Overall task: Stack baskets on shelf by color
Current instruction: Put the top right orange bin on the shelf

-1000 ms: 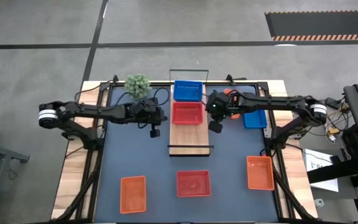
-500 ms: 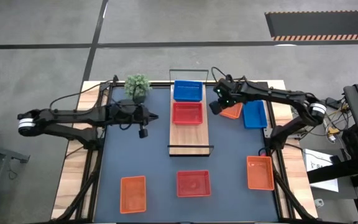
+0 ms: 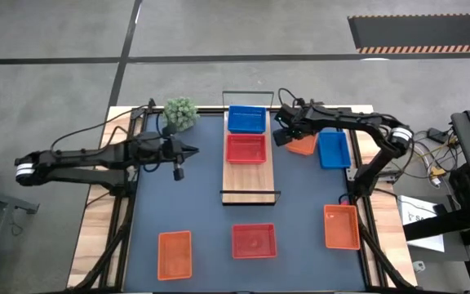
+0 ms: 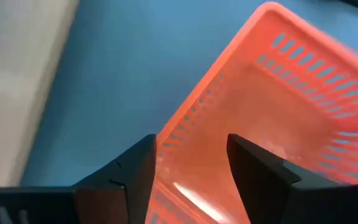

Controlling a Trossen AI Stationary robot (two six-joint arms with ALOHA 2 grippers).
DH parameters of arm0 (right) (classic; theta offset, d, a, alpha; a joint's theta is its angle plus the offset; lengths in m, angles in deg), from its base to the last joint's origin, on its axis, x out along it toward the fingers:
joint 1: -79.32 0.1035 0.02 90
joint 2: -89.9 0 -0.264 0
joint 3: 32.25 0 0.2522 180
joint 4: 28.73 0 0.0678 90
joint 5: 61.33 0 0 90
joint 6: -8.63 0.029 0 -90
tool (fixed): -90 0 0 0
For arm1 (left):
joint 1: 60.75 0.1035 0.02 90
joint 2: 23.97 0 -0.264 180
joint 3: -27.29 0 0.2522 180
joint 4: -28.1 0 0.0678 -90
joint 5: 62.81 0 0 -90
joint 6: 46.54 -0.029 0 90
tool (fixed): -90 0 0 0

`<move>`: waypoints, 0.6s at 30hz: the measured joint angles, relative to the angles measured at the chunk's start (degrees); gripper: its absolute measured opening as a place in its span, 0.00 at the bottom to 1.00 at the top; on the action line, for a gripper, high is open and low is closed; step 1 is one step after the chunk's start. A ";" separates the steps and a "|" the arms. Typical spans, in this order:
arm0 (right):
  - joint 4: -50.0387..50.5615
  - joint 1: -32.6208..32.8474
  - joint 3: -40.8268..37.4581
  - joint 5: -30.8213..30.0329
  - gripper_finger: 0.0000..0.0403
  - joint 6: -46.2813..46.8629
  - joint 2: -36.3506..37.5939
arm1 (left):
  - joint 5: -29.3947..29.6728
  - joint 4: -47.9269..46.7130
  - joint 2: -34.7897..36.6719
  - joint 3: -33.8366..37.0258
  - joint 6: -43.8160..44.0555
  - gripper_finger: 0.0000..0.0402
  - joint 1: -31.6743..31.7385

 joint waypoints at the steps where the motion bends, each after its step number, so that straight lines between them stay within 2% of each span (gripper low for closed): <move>1: -0.01 0.00 0.00 0.00 0.47 -0.01 -0.56 | 0.15 0.03 0.34 0.19 0.00 0.02 0.00; 13: -2.80 0.02 -0.07 0.00 0.47 1.54 -1.63 | 0.23 0.44 1.17 0.54 -0.15 0.02 0.00; 18: -2.80 0.13 -0.07 0.62 0.41 1.91 -1.90 | 0.23 0.46 1.11 0.43 -0.15 0.02 0.00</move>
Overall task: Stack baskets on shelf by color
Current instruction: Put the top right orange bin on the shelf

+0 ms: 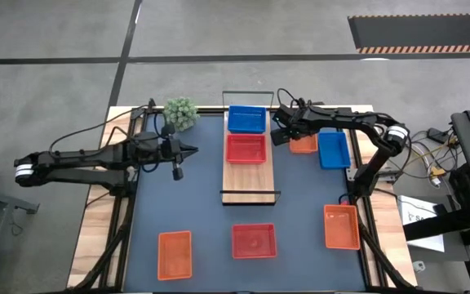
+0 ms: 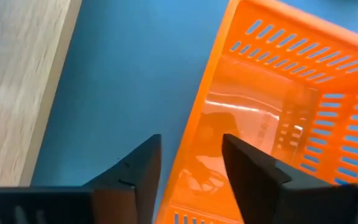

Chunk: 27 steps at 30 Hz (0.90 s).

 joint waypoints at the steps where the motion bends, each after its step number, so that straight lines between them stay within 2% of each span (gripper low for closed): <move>1: 0.02 -0.02 0.00 0.42 0.38 -0.02 -0.16 | 0.00 0.21 0.03 -0.02 0.00 0.02 0.00; 10: 0.05 0.89 0.12 1.36 0.05 -1.65 -0.59 | 0.00 2.24 -0.14 -0.04 -0.02 0.02 0.00; 13: 3.03 1.79 2.12 1.29 0.03 -3.29 1.13 | 0.00 2.97 -0.18 0.13 -0.09 0.02 0.02; 17: 12.12 4.47 7.48 -0.28 0.03 -5.43 3.30 | 0.00 2.98 -0.32 0.13 -0.98 0.02 0.00; 23: 29.70 13.52 19.88 -6.35 0.02 -9.03 5.78 | 0.00 3.06 -0.30 0.15 -0.99 0.02 0.00; 27: 39.31 21.97 28.00 -6.66 0.02 -11.67 6.13 | 0.00 3.21 -0.30 0.15 -1.01 0.02 0.00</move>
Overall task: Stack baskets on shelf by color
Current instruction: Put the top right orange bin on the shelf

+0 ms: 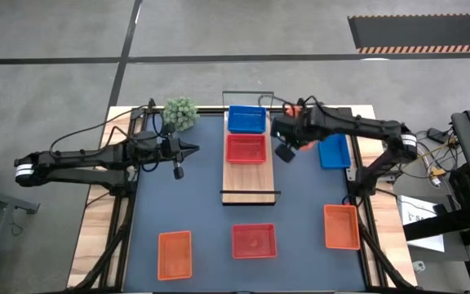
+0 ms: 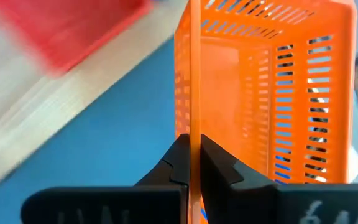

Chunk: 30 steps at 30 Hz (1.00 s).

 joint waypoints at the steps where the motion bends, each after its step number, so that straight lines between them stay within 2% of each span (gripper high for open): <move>1: 1.86 2.49 1.52 0.01 0.02 -0.80 0.00 | 0.00 0.02 -0.01 0.00 0.00 0.02 0.00; 6: 4.17 15.13 5.54 0.08 0.02 -2.36 0.04 | 0.00 0.30 -0.03 0.00 0.00 0.02 0.00; 11: 3.85 25.56 5.27 -0.15 0.02 -0.56 -0.15 | 0.00 0.42 -0.04 0.00 0.00 0.02 0.00; 15: 3.49 31.57 3.12 -4.96 0.02 1.14 -0.17 | 0.00 0.95 -0.04 0.00 0.06 0.02 0.00; 20: 1.93 34.08 1.72 -5.87 0.02 1.08 -0.19 | -0.02 1.33 -0.04 0.00 1.53 0.02 0.00; 30: -0.91 34.07 1.59 -2.84 0.02 0.45 -0.52 | -0.02 1.33 -0.07 0.02 1.53 0.02 -0.04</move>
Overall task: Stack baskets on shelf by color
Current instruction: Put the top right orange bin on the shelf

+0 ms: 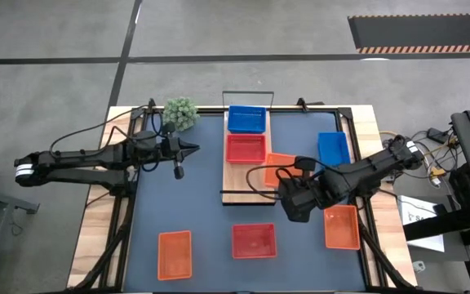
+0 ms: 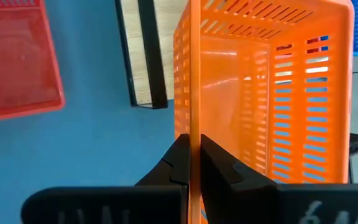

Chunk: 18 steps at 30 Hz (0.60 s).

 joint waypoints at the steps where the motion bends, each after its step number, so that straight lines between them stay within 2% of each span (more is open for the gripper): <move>1: -0.08 0.00 -0.02 0.15 0.02 -0.05 0.00 | 0.00 0.00 0.00 0.00 0.00 0.02 0.00; 14: -4.66 -2.13 -1.77 0.13 0.02 -2.00 -0.15 | 0.00 -0.02 0.00 0.02 0.00 0.02 0.00; 18: -6.68 -3.86 -3.28 0.40 0.02 -5.48 -0.15 | -0.01 -0.03 -0.03 0.02 -0.01 0.02 0.00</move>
